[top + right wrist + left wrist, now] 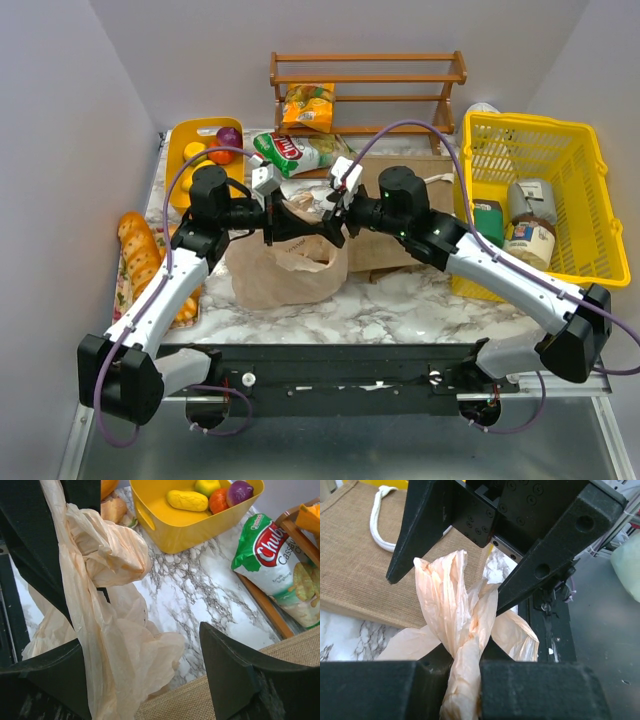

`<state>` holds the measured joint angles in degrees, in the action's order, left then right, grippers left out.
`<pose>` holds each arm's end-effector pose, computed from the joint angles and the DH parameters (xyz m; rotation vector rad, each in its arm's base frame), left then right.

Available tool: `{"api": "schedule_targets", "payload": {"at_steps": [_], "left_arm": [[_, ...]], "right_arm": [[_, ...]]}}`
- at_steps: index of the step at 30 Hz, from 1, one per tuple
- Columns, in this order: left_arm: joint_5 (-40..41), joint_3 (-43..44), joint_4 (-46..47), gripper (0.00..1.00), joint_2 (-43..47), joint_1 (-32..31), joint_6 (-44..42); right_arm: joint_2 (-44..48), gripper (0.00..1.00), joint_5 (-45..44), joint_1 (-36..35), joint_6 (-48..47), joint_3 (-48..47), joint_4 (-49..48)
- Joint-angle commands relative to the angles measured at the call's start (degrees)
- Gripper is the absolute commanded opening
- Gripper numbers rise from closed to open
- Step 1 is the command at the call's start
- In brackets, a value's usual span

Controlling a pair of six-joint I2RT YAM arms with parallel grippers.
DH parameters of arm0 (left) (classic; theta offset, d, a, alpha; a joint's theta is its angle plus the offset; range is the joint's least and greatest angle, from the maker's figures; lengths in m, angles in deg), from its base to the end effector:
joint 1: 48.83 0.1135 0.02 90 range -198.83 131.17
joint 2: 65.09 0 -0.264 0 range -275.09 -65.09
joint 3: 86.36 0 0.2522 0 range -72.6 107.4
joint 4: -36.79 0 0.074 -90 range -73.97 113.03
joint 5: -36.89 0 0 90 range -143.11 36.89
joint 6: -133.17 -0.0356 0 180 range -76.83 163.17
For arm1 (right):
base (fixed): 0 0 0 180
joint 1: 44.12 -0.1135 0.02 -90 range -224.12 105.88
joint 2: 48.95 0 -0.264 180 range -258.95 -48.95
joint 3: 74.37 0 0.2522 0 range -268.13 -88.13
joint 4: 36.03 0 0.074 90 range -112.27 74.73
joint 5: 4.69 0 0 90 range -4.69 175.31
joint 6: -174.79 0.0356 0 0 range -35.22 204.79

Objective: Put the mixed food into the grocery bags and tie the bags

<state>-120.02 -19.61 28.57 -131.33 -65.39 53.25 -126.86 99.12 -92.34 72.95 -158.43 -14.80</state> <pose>0.2332 -0.1035 0.3456 0.9883 1.5081 -1.3184 0.2071 0.2445 0.3704 -1.0862 1.5323 0.6625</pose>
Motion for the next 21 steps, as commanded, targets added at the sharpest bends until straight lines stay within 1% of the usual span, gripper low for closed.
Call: {"api": "schedule_targets", "payload": {"at_steps": [1,2,3,9,13,17,21], "left_arm": [[7.2,0.5,0.9,0.0,-0.7,0.7,4.3],[7.0,0.6,0.7,0.0,-0.8,0.7,4.3],[6.8,0.7,0.6,0.0,-0.9,0.7,4.3],[5.5,1.2,0.6,0.0,-0.7,0.8,4.7],[6.1,2.1,-2.5,0.0,-1.0,0.8,2.6],[5.4,2.4,-2.8,0.0,-1.4,0.8,2.7],[4.9,2.2,-2.1,0.0,-1.4,0.8,3.2]], "right_arm": [[2.8,0.82,14.0,-1.2,-3.6,-1.0,4.6],[2.7,0.81,16.4,-1.3,-4.0,-1.4,7.2],[2.6,0.81,16.8,-1.2,-4.0,-1.7,8.0],[3.2,0.8,14.1,-1.3,-4.4,-0.8,12.7],[5.7,0.8,14.1,-1.2,-4.1,0.3,14.9],[7.8,0.8,17.0,-1.2,-3.5,1.2,17.1],[7.8,0.8,19.2,-1.2,-2.8,1.6,17.8]]}}
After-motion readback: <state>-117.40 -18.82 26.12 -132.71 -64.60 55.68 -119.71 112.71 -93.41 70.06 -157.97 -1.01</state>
